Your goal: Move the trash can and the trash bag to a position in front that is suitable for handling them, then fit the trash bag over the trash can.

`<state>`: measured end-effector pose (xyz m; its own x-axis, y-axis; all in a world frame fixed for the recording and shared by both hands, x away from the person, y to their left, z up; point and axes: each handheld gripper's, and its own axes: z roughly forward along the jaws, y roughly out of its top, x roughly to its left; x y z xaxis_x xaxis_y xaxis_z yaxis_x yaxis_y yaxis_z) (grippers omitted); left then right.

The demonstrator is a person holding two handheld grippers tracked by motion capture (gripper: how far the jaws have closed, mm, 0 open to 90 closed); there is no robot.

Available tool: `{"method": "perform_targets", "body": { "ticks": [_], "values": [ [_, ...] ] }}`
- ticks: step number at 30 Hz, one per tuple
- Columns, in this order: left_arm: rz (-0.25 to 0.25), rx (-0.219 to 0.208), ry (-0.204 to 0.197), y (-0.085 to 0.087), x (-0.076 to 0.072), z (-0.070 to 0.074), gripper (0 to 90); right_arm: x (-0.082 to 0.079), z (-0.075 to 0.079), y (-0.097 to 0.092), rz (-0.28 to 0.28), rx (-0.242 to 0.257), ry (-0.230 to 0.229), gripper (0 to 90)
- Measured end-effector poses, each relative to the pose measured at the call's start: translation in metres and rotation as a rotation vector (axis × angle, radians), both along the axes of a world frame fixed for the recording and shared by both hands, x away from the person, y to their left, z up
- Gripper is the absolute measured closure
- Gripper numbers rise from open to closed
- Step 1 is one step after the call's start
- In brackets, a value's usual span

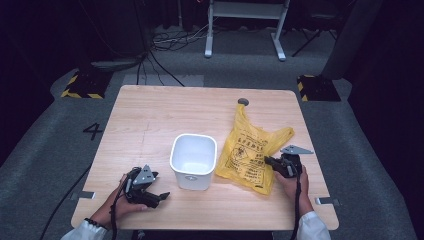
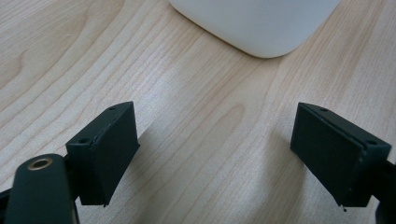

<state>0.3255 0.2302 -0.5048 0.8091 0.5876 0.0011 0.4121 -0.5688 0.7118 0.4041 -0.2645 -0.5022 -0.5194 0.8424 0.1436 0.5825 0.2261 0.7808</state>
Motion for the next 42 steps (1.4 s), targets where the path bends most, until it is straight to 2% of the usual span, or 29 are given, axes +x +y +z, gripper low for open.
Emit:
{"method": "perform_targets", "body": {
  "ticks": [7,9,13,19,30,42],
  "values": [
    [-0.026,0.0,0.001,0.0,0.001,0.0,14.9,0.0,0.001,-0.005,-0.01,0.049,0.001,89.9],
    [-0.04,-0.004,0.005,-0.002,0.002,0.0,14.8,0.001,0.002,-0.007,-0.015,0.081,0.004,89.9],
    [-0.077,0.001,0.004,-0.006,0.006,0.0,14.7,0.003,0.008,-0.012,-0.028,0.108,-0.015,89.9],
    [-0.105,-0.001,0.004,-0.014,0.015,0.0,14.3,0.004,0.027,-0.02,-0.04,0.146,-0.068,90.0],
    [-0.057,-0.004,0.006,-0.004,0.036,0.0,14.4,0.003,0.051,-0.02,-0.039,0.193,-0.142,90.0],
    [-0.067,0.0,0.007,-0.014,0.05,0.0,14.3,-0.002,0.094,-0.008,-0.002,0.215,-0.237,90.0]
  ]
}}
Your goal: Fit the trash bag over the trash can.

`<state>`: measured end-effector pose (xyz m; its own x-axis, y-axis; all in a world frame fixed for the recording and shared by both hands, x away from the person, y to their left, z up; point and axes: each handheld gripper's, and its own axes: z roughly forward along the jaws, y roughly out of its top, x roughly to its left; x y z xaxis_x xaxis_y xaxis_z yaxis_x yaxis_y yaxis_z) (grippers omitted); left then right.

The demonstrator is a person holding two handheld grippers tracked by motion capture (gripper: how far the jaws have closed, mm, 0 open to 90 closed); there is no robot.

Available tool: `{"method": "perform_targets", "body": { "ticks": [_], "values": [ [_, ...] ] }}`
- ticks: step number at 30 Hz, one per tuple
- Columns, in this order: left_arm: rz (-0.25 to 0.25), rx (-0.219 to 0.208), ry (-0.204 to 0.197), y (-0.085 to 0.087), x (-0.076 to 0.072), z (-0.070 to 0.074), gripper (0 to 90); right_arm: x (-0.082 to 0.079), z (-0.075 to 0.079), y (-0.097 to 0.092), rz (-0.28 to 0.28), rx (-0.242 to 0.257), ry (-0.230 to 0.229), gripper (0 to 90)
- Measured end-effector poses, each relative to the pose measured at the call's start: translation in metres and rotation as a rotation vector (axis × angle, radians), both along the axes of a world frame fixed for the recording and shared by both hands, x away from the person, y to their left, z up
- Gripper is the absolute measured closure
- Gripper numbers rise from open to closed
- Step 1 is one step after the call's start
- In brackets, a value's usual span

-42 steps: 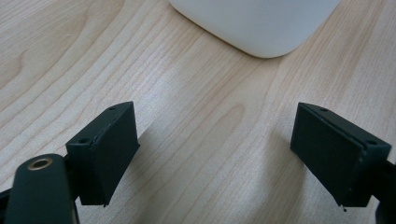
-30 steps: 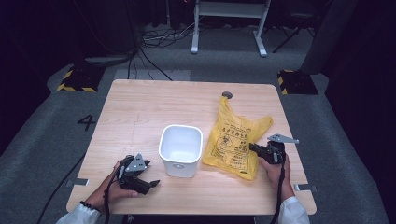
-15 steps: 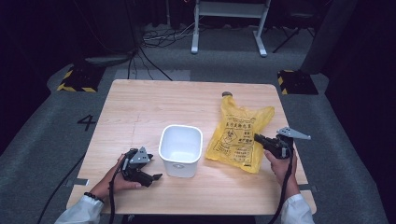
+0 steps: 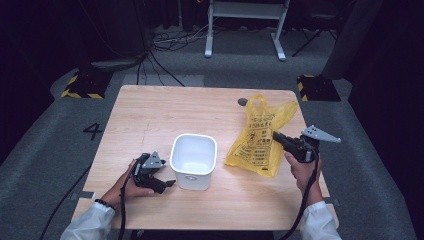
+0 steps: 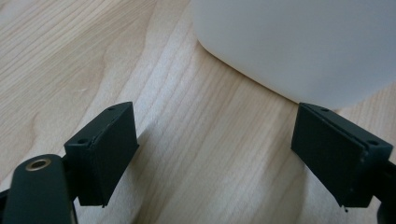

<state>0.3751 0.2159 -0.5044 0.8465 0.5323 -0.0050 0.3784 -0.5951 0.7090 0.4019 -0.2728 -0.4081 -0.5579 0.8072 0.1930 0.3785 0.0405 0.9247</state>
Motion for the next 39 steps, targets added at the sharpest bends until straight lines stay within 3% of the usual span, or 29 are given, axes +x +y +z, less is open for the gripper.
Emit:
{"method": "perform_targets", "body": {
  "ticks": [8,19,28,39],
  "values": [
    [-0.006,-0.003,0.002,-0.008,0.004,0.0,14.3,-0.007,0.028,0.011,0.046,0.027,-0.072,90.0],
    [-0.012,-0.002,0.0,-0.017,0.005,0.0,14.3,-0.029,0.08,0.025,0.116,0.056,-0.2,90.0],
    [-0.035,0.001,0.001,-0.028,0.008,0.0,14.2,-0.034,0.103,0.031,0.133,0.06,-0.249,90.0],
    [-0.038,0.0,0.0,-0.031,0.009,0.0,14.2,-0.046,0.143,0.04,0.171,0.05,-0.337,90.0]
  ]
}}
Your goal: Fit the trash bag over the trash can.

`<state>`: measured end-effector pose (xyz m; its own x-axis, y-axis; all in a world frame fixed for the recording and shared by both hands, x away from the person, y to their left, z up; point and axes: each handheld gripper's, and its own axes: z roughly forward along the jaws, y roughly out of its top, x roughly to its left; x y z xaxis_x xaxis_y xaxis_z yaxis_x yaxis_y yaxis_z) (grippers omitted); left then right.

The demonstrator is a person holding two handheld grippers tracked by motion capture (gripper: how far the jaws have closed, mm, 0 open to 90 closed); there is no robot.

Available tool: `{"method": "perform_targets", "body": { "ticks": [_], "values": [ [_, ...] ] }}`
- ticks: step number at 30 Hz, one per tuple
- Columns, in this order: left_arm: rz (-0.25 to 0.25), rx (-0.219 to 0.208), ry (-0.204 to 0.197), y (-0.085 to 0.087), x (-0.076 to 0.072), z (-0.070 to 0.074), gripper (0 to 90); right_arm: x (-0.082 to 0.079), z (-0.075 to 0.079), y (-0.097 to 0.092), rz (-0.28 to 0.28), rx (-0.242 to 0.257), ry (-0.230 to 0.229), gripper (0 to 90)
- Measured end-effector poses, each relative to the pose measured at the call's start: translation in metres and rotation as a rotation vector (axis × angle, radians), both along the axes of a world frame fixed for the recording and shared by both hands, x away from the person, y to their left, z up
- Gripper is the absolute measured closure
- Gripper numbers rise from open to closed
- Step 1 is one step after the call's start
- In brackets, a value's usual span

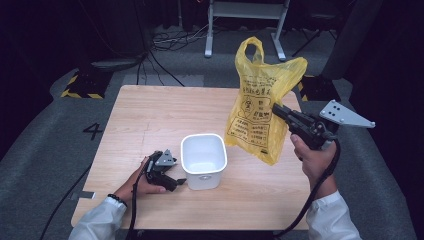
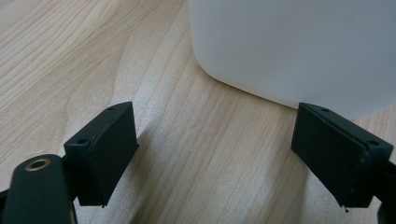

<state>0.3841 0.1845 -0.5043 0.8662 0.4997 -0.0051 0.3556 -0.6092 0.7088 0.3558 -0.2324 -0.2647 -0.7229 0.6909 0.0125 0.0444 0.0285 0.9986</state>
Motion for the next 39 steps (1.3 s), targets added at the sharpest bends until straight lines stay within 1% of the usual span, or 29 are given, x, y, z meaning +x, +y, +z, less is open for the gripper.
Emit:
{"method": "perform_targets", "body": {
  "ticks": [2,5,7,9,11,13,17,19,21,24,25,27,28,29,32,33,34,35,37,39],
  "values": [
    [0.0,0.0,0.0,0.0,0.0,0.0,14.2,-0.003,0.007,0.003,0.015,0.005,-0.011,90.0],
    [0.001,-0.001,-0.002,0.0,0.0,0.0,14.2,-0.006,0.013,0.006,0.03,0.017,-0.025,90.0],
    [0.001,-0.001,-0.002,0.0,0.0,0.0,14.2,-0.009,0.019,0.007,0.033,0.018,-0.044,90.0],
    [0.001,-0.001,-0.002,0.0,0.0,0.0,14.2,-0.011,0.023,0.006,0.033,0.028,-0.054,90.0],
    [0.001,-0.001,-0.002,0.0,0.0,0.0,14.2,-0.013,0.024,0.006,0.048,0.035,-0.053,90.0],
    [0.002,-0.001,-0.002,0.0,0.0,0.0,14.2,-0.014,0.021,0.008,0.062,0.026,-0.045,90.0],
    [0.005,0.003,-0.002,0.001,-0.001,0.0,14.2,-0.015,0.005,0.023,0.083,-0.024,-0.027,90.0],
    [-0.002,0.001,0.002,0.002,-0.002,0.0,14.3,-0.013,-0.002,0.029,0.09,-0.04,-0.016,90.0],
    [-0.01,0.007,0.003,0.004,-0.004,0.001,14.5,-0.01,-0.008,0.035,0.099,-0.054,-0.008,90.0],
    [-0.007,0.02,0.014,0.008,-0.006,0.003,16.4,-0.007,-0.015,0.042,0.115,-0.061,0.01,90.0],
    [-0.006,0.018,0.019,0.009,-0.007,0.004,17.1,-0.006,-0.017,0.044,0.119,-0.065,0.012,90.0],
    [-0.011,0.0,0.02,0.013,-0.008,0.007,18.2,-0.005,-0.021,0.049,0.13,-0.073,0.018,90.0],
    [-0.011,-0.009,0.012,0.015,-0.009,0.008,18.1,-0.005,-0.022,0.051,0.133,-0.074,0.021,90.0],
    [-0.003,-0.031,0.0,0.018,-0.01,0.012,18.2,-0.005,-0.024,0.053,0.137,-0.076,0.022,90.0],
    [0.002,-0.076,-0.005,0.026,-0.013,0.021,17.8,-0.004,-0.028,0.06,0.151,-0.086,0.031,90.0],
    [0.01,-0.082,-0.022,0.028,-0.014,0.025,17.4,-0.004,-0.029,0.061,0.157,-0.089,0.03,90.0],
    [0.019,-0.097,-0.033,0.031,-0.016,0.029,17.5,-0.004,-0.03,0.064,0.164,-0.093,0.029,90.0],
    [0.021,-0.125,-0.047,0.035,-0.018,0.034,17.6,-0.005,-0.031,0.065,0.168,-0.099,0.028,90.0],
    [0.01,-0.158,-0.059,0.039,-0.022,0.042,18.4,-0.004,-0.034,0.069,0.179,-0.104,0.03,90.0],
    [0.019,-0.187,-0.093,0.043,-0.026,0.052,19.0,-0.004,-0.036,0.072,0.184,-0.111,0.034,90.0]
  ]
}}
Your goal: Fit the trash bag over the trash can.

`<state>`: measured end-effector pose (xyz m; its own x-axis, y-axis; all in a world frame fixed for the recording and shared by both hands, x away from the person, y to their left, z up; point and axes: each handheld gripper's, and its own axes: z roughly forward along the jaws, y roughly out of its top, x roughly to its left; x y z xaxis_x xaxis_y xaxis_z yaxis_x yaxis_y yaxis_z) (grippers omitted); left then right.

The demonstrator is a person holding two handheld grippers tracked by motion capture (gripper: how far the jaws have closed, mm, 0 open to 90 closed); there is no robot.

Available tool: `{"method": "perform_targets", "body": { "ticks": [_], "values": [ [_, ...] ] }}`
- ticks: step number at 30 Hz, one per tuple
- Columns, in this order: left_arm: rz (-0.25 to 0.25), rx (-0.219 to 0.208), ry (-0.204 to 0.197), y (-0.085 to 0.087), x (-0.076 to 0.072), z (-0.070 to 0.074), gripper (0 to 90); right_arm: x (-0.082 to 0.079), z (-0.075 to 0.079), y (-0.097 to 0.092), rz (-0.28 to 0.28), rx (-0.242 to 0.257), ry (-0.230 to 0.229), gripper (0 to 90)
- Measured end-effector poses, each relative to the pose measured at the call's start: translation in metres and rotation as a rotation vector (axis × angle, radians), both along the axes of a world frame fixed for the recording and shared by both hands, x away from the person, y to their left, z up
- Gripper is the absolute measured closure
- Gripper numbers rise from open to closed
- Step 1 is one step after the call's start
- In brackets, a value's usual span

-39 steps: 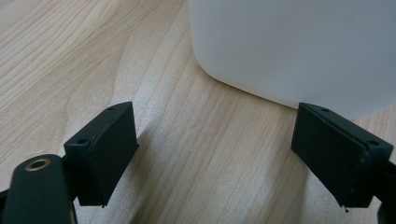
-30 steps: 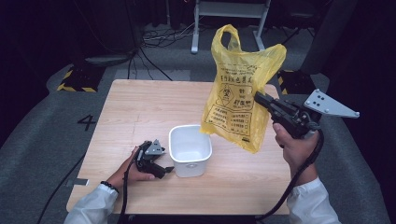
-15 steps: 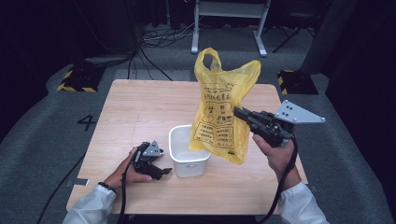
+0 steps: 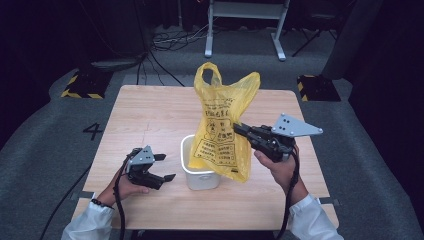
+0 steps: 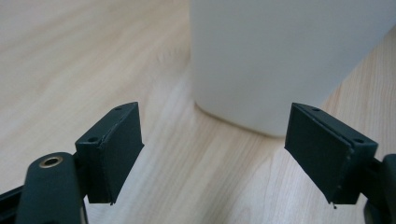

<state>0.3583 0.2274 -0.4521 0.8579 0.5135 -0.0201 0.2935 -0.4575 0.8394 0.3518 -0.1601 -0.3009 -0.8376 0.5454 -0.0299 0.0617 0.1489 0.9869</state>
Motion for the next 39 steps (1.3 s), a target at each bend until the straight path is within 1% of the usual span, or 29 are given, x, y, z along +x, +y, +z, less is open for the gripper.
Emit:
{"method": "perform_targets", "body": {
  "ticks": [1,2,4,5,7,10,11,12,13,15,16,17,18,19,20,21,22,23,26,28,30,32,33,34,35,36,38,39],
  "values": [
    [-0.001,-0.024,-0.013,0.002,-0.001,0.005,19.9,0.0,-0.001,0.001,0.005,-0.002,0.005,90.0],
    [0.001,-0.058,-0.024,0.005,-0.002,0.011,20.8,0.001,-0.002,0.003,0.01,-0.003,0.006,90.0],
    [0.022,-0.1,-0.034,0.006,-0.003,0.019,21.6,0.001,-0.005,0.006,0.015,-0.01,0.009,90.0],
    [0.024,-0.111,-0.041,0.006,-0.004,0.022,22.3,0.002,-0.006,0.008,0.02,-0.014,0.011,90.0],
    [0.034,-0.11,-0.081,0.002,-0.007,0.033,23.0,0.002,-0.008,0.012,0.027,-0.022,0.017,90.0],
    [0.019,-0.125,-0.114,-0.004,-0.011,0.044,24.4,0.004,-0.01,0.016,0.037,-0.026,0.025,90.0],
    [0.023,-0.124,-0.131,-0.007,-0.012,0.048,25.6,0.004,-0.01,0.017,0.037,-0.027,0.027,90.0],
    [0.019,-0.125,-0.138,-0.009,-0.012,0.051,27.4,0.004,-0.011,0.018,0.041,-0.025,0.027,89.9],
    [0.011,-0.121,-0.154,-0.013,-0.014,0.056,28.5,0.004,-0.011,0.019,0.043,-0.026,0.027,89.9],
    [0.005,-0.118,-0.177,-0.02,-0.018,0.064,28.7,0.004,-0.011,0.022,0.047,-0.033,0.024,90.0],
    [-0.006,-0.119,-0.188,-0.023,-0.019,0.069,29.5,0.004,-0.011,0.024,0.047,-0.035,0.024,89.9],
    [-0.021,-0.13,-0.191,-0.026,-0.021,0.073,29.5,0.004,-0.011,0.026,0.048,-0.04,0.024,90.0],
    [-0.038,-0.144,-0.186,-0.03,-0.023,0.076,29.4,0.005,-0.012,0.027,0.048,-0.043,0.026,90.0],
    [-0.05,-0.142,-0.194,-0.034,-0.025,0.078,29.2,0.005,-0.012,0.028,0.051,-0.045,0.026,89.9],
    [-0.073,-0.147,-0.195,-0.04,-0.028,0.081,28.8,0.006,-0.012,0.029,0.052,-0.046,0.029,89.9],
    [-0.09,-0.143,-0.199,-0.044,-0.03,0.083,28.1,0.006,-0.013,0.031,0.052,-0.05,0.03,90.0],
    [-0.125,-0.137,-0.198,-0.052,-0.033,0.086,27.7,0.006,-0.013,0.032,0.054,-0.051,0.031,89.9],
    [-0.141,-0.135,-0.198,-0.057,-0.035,0.087,26.6,0.008,-0.014,0.034,0.055,-0.054,0.035,90.0],
    [-0.217,-0.127,-0.186,-0.075,-0.043,0.089,23.6,0.01,-0.016,0.037,0.05,-0.06,0.044,90.0],
    [-0.243,-0.103,-0.193,-0.087,-0.048,0.089,21.0,0.01,-0.017,0.039,0.048,-0.062,0.049,89.9],
    [-0.258,-0.066,-0.209,-0.099,-0.054,0.087,19.0,0.011,-0.017,0.04,0.05,-0.057,0.052,89.9],
    [-0.256,-0.015,-0.232,-0.112,-0.058,0.084,19.1,0.011,-0.017,0.041,0.052,-0.054,0.058,89.9],
    [-0.236,0.013,-0.248,-0.117,-0.06,0.083,19.8,0.011,-0.017,0.042,0.053,-0.052,0.06,90.0],
    [-0.202,0.047,-0.27,-0.122,-0.061,0.081,23.2,0.011,-0.018,0.043,0.055,-0.05,0.062,89.9],
    [-0.184,0.067,-0.287,-0.126,-0.061,0.08,27.6,0.011,-0.018,0.043,0.056,-0.048,0.062,89.9],
    [-0.166,0.073,-0.296,-0.128,-0.06,0.079,30.4,0.01,-0.018,0.044,0.056,-0.047,0.063,90.0],
    [-0.141,0.068,-0.304,-0.129,-0.059,0.079,39.4,0.009,-0.017,0.044,0.059,-0.045,0.06,89.9],
    [-0.141,0.063,-0.304,-0.129,-0.059,0.079,43.5,0.009,-0.017,0.043,0.059,-0.041,0.062,89.9]
  ]
}}
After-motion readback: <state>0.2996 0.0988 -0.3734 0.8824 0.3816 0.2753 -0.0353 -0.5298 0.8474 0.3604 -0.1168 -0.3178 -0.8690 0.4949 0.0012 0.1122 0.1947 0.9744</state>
